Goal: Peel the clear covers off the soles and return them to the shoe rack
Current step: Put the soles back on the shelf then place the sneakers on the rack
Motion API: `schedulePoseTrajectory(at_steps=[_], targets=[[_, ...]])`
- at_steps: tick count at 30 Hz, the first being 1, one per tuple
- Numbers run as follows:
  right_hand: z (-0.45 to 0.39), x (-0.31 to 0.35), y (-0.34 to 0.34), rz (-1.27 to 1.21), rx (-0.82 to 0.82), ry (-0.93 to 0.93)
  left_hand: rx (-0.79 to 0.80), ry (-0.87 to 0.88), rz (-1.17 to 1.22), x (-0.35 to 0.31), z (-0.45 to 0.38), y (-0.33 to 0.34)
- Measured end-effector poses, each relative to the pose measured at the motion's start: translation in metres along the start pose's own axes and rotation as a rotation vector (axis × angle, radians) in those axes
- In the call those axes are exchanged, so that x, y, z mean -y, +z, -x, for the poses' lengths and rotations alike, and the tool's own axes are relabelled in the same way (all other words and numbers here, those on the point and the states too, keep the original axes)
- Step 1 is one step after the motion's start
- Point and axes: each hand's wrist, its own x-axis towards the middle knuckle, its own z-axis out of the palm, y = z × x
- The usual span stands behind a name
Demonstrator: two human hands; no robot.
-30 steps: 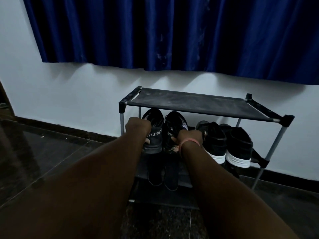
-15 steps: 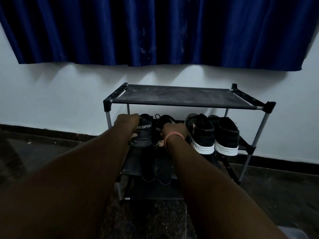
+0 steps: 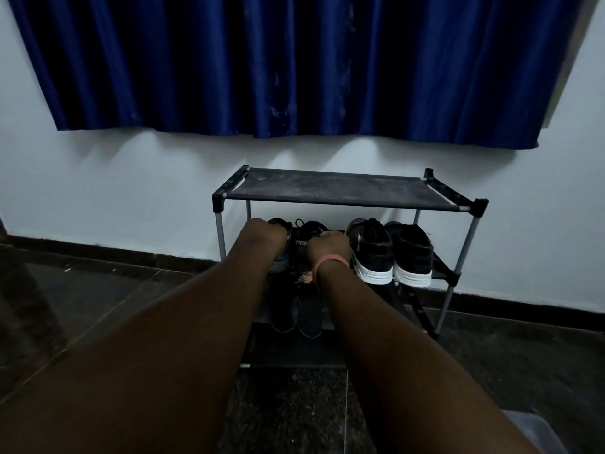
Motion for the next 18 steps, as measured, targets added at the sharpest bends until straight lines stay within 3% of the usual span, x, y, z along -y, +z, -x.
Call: schedulePoseTrajectory(at_steps=[3, 18], targets=[[0.012, 0.007, -0.014, 0.005, 0.044, 0.010, -0.012, 0.021, -0.021, -0.006, 0.013, -0.005], [0.073, 0.000, -0.051, 0.157, -0.119, -0.176, 0.075, 0.259, -0.062, -0.024, 0.100, -0.014]])
